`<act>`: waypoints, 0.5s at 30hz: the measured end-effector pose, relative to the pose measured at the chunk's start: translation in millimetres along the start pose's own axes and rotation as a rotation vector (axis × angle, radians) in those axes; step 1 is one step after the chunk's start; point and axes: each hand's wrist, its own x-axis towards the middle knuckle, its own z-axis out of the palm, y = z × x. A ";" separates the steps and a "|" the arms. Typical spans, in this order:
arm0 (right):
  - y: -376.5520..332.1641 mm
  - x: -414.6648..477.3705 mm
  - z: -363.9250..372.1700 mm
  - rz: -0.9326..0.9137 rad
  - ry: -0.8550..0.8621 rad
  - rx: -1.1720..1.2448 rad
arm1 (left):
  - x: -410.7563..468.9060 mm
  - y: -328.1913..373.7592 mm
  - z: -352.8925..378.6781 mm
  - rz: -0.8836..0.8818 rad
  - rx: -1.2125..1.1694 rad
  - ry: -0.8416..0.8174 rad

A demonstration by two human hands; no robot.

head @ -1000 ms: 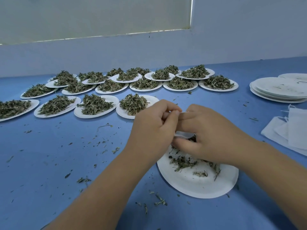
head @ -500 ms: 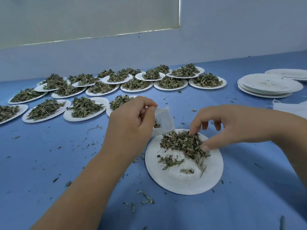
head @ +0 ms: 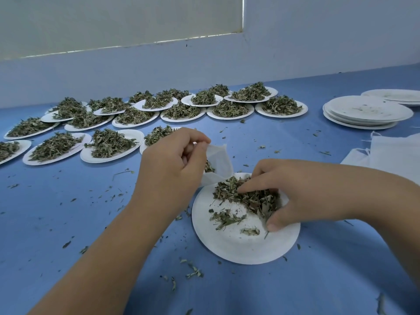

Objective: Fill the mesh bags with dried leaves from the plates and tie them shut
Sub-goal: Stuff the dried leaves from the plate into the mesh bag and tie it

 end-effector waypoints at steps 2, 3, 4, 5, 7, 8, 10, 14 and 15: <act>-0.8 0.8 1.9 -0.014 0.007 0.002 | -0.2 -0.5 -0.6 -0.006 -0.001 0.002; -0.7 1.0 3.0 -0.017 0.012 0.000 | 0.0 -0.7 -0.7 -0.010 -0.002 0.003; -0.5 1.5 4.1 -0.021 0.019 -0.003 | 0.0 -0.9 -1.0 -0.013 -0.003 0.002; -0.3 1.9 5.3 -0.024 0.027 -0.006 | 0.1 -1.0 -1.2 -0.014 -0.003 0.001; 0.2 3.0 6.5 -0.031 0.041 -0.008 | 0.4 -0.9 -1.3 -0.013 -0.003 0.004; 0.3 3.4 6.8 -0.035 0.045 -0.009 | 0.5 -0.8 -1.3 -0.011 -0.002 0.007; -0.8 3.4 6.4 -0.040 0.042 -0.008 | 0.5 -0.6 -1.5 -0.005 -0.005 0.016; -3.9 4.1 6.1 -0.039 0.050 0.007 | 0.7 -0.6 -2.7 -0.009 -0.011 0.026; -4.8 4.4 6.2 -0.038 0.053 0.006 | 0.7 -0.6 -2.8 -0.012 -0.011 0.026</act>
